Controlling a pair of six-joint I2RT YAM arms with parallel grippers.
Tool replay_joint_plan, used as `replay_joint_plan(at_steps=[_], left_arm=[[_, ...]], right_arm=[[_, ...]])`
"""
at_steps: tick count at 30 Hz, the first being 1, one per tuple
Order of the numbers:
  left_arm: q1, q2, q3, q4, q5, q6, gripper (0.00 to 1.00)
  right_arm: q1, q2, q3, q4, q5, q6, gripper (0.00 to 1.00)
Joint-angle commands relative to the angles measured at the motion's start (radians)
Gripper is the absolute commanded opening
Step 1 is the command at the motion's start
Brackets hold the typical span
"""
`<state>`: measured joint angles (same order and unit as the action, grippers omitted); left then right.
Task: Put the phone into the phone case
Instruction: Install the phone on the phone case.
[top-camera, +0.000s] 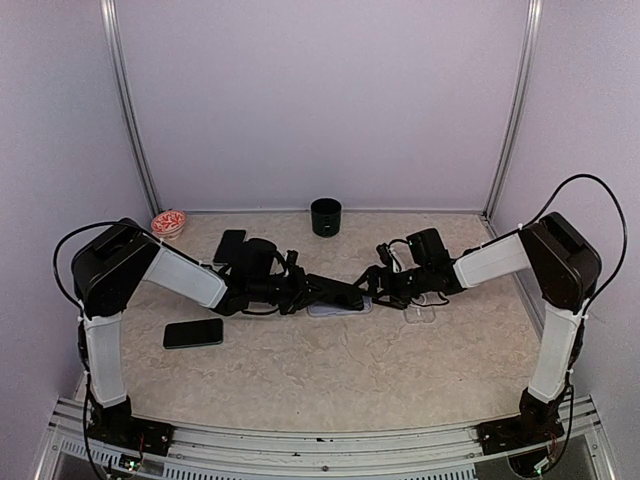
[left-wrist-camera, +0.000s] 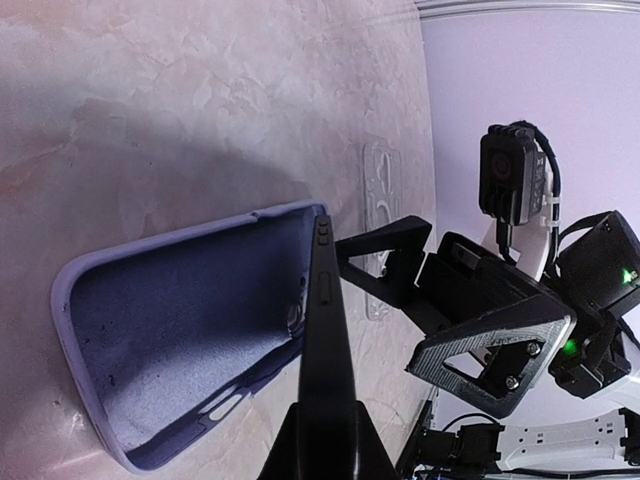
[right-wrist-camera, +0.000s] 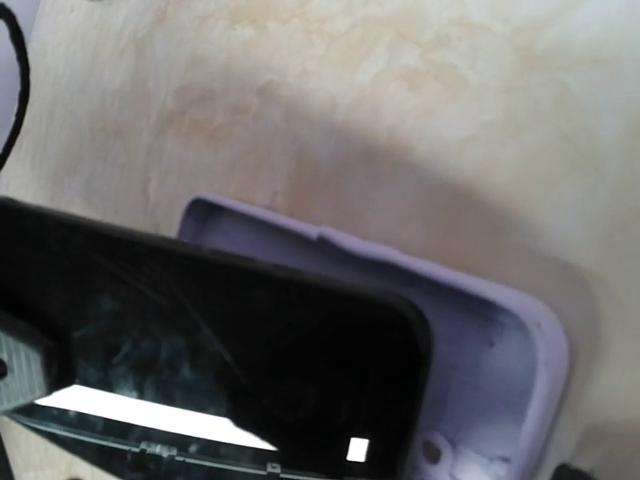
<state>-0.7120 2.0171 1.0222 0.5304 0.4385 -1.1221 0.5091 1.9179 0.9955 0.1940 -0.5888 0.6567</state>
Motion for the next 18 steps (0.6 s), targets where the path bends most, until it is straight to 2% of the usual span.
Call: replay_joint_plan(at_steps=[1, 18], left_arm=[[0.006, 0.024, 0.036, 0.039, 0.028, 0.000, 0.00], [0.020, 0.064, 0.068, 0.015, 0.034, -0.010, 0.00]], right_arm=[[-0.009, 0.019, 0.008, 0.031, -0.025, 0.001, 1.00], [0.001, 0.052, 0.018, 0.048, -0.055, 0.012, 1.00]])
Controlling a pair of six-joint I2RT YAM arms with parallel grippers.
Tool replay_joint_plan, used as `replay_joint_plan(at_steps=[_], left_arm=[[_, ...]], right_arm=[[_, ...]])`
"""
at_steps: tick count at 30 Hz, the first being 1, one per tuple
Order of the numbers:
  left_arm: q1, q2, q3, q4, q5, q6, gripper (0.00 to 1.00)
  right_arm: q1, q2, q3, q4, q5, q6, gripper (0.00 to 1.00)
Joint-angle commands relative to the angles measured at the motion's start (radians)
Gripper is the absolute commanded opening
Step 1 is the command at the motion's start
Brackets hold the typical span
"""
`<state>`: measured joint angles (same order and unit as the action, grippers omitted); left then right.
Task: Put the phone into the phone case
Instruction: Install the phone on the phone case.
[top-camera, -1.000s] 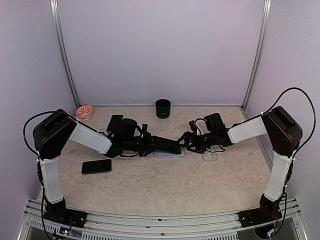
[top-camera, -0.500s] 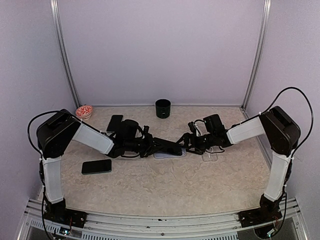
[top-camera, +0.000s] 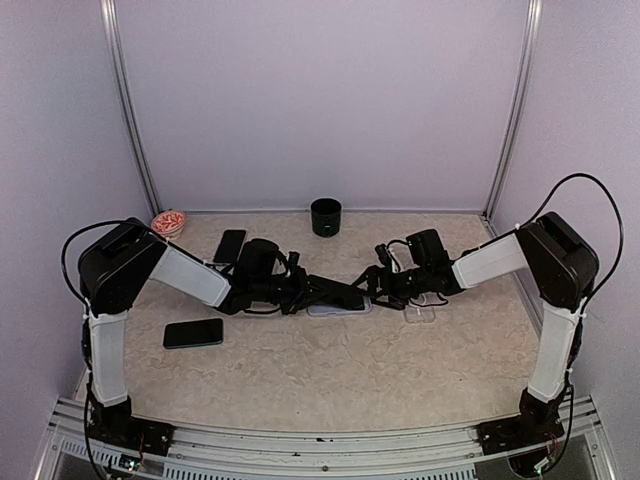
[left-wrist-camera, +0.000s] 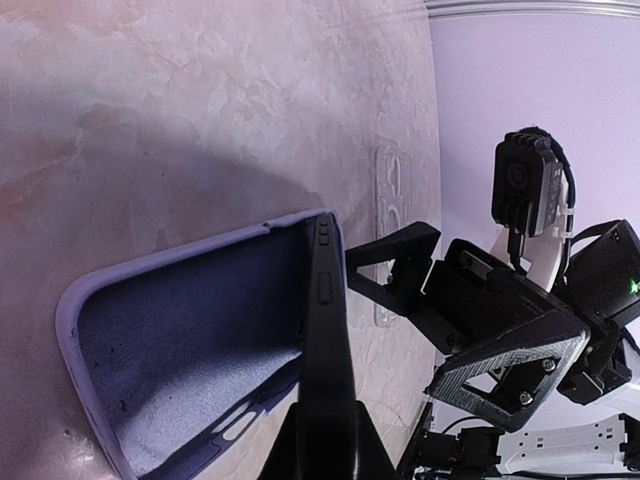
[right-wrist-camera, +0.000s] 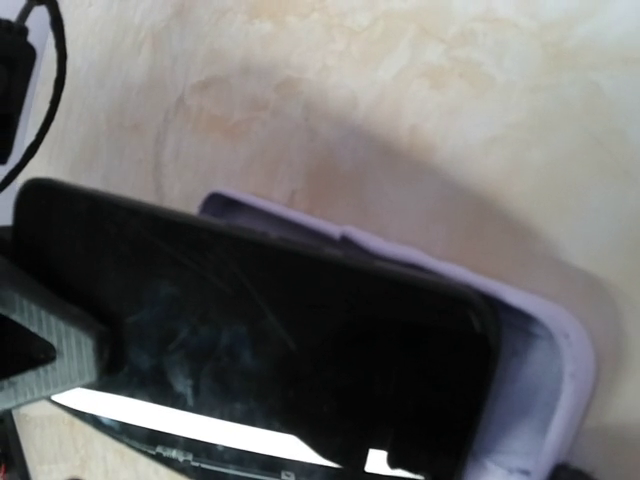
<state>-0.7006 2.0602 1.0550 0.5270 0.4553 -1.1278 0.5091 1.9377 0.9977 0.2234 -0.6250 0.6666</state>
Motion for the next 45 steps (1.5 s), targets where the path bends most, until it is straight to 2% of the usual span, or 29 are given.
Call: replay_joint_plan(at_steps=[1, 11, 19, 30, 37, 45], left_arm=[[0.008, 0.024, 0.036, 0.021, 0.023, -0.008, 0.00], [0.002, 0.049, 0.038, 0.046, 0.067, -0.070, 0.00], [-0.003, 0.034, -0.013, 0.062, -0.028, -0.113, 0.00], [-0.011, 0.068, -0.012, 0.110, -0.018, -0.139, 0.00], [-0.019, 0.113, 0.020, 0.139, 0.080, -0.107, 0.00], [-0.019, 0.123, 0.002, 0.109, 0.120, -0.054, 0.00]], right_arm=[[0.003, 0.036, 0.016, 0.018, -0.019, 0.002, 1.00], [0.025, 0.057, 0.028, 0.023, -0.018, 0.010, 1.00], [0.055, 0.051, 0.017, 0.034, -0.007, 0.034, 1.00], [0.098, 0.052, 0.011, 0.062, -0.011, 0.060, 1.00], [0.102, 0.075, 0.053, 0.006, 0.006, 0.014, 1.00], [0.077, 0.108, 0.107, -0.023, -0.023, -0.019, 1.00]])
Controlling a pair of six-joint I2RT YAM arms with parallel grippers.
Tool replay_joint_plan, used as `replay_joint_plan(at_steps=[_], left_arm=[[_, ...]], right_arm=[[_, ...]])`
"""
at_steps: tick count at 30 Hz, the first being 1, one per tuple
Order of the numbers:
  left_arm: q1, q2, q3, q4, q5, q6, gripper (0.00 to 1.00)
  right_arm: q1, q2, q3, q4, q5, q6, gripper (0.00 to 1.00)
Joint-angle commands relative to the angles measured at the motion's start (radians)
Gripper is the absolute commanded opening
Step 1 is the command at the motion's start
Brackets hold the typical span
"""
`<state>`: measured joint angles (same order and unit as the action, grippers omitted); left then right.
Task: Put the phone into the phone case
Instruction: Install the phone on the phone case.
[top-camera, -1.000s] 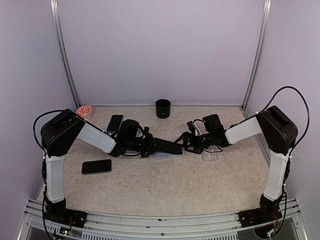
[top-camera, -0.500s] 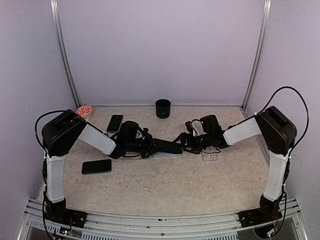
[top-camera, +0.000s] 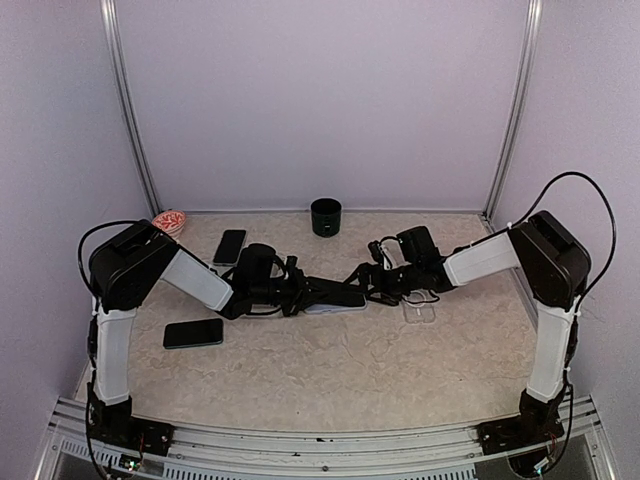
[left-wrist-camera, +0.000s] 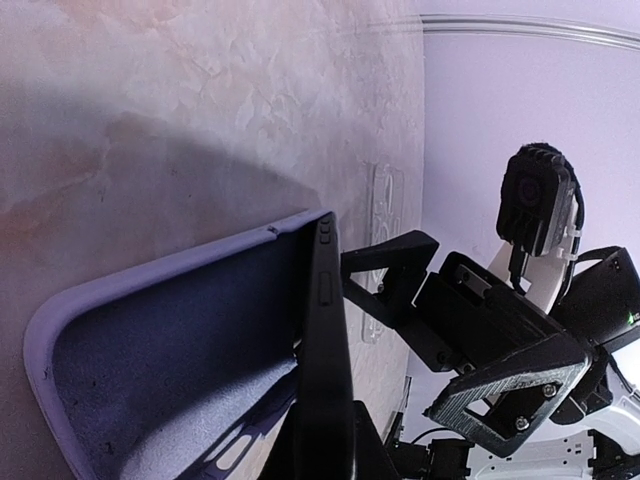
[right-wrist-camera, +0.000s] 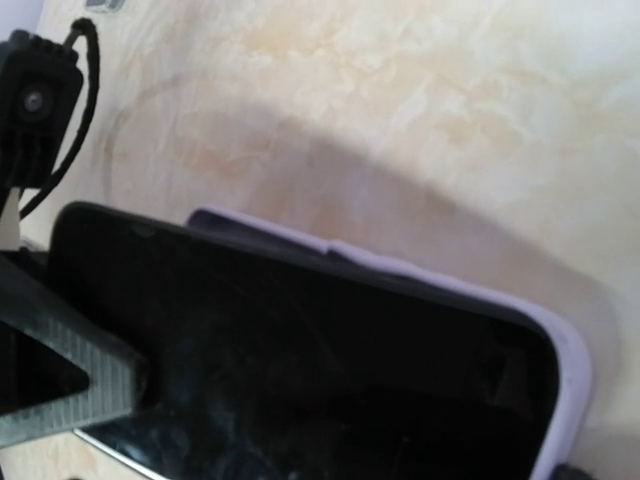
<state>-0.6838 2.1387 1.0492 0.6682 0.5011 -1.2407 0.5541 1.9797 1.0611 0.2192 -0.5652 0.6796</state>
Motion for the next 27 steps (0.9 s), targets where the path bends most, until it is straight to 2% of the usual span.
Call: replay_joint_plan(at_steps=[1, 14, 27], left_arm=[[-0.036, 0.045, 0.006, -0.037, 0.072, 0.063, 0.00], [-0.028, 0.094, -0.002, 0.025, 0.132, -0.003, 0.00], [0.024, 0.058, -0.102, 0.050, 0.110, -0.074, 0.00]], right_arm=[[0.033, 0.068, 0.047, -0.018, -0.087, -0.031, 1.00], [0.044, 0.084, 0.078, -0.046, -0.119, -0.089, 1.00], [0.004, -0.023, 0.031, -0.106, 0.019, -0.180, 1.00]])
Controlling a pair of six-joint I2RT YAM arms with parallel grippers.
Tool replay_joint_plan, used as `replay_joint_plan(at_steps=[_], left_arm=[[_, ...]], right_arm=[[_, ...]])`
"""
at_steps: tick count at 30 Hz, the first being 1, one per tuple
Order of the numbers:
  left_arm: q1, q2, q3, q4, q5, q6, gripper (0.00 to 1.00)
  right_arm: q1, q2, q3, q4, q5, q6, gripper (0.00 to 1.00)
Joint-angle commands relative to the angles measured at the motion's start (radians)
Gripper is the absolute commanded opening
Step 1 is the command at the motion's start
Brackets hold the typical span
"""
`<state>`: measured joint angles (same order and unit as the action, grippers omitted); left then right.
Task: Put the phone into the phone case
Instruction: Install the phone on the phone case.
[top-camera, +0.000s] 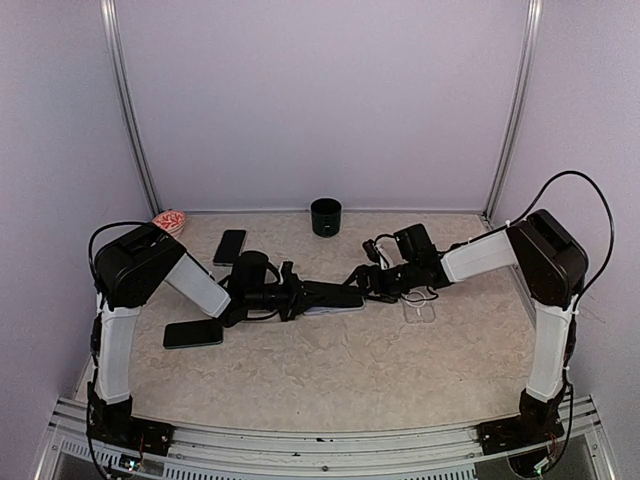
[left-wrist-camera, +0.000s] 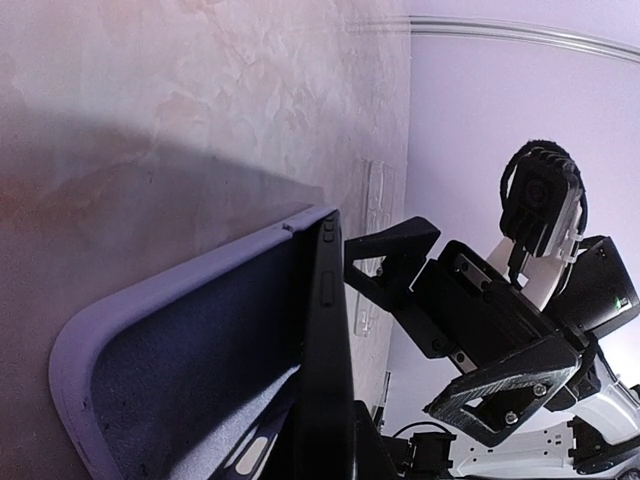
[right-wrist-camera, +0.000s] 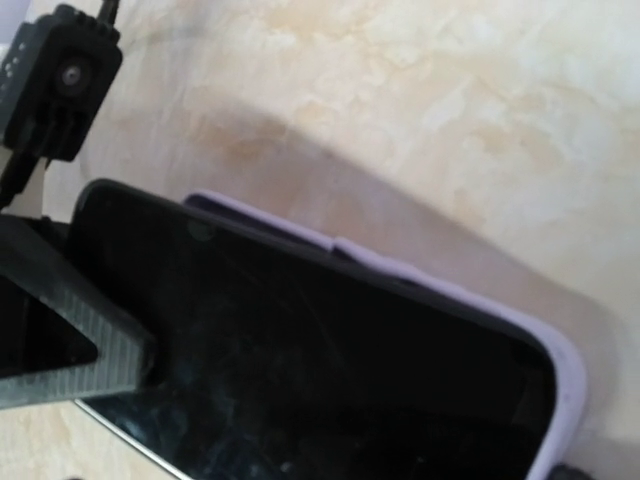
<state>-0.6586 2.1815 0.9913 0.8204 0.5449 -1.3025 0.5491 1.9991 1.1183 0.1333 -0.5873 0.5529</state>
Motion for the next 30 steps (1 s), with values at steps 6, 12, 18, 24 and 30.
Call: replay_joint_plan(at_steps=[6, 12, 18, 24, 30], left_arm=[[0.010, 0.019, -0.065, -0.036, 0.081, -0.025, 0.00], [0.019, 0.013, -0.083, 0.122, 0.105, -0.045, 0.00], [0.025, 0.008, -0.091, 0.316, 0.137, -0.093, 0.00], [0.024, -0.008, -0.088, 0.398, 0.150, -0.103, 0.00], [0.015, -0.017, -0.077, 0.419, 0.157, -0.095, 0.00]], right_arm=[[-0.018, -0.072, -0.040, -0.035, 0.061, -0.085, 1.00], [-0.048, -0.079, -0.049, -0.026, 0.012, -0.082, 1.00], [-0.062, -0.068, -0.051, -0.017, -0.048, -0.066, 1.00], [-0.061, -0.051, -0.076, 0.047, -0.127, -0.022, 1.00], [-0.051, -0.033, -0.093, 0.126, -0.201, 0.049, 0.96]])
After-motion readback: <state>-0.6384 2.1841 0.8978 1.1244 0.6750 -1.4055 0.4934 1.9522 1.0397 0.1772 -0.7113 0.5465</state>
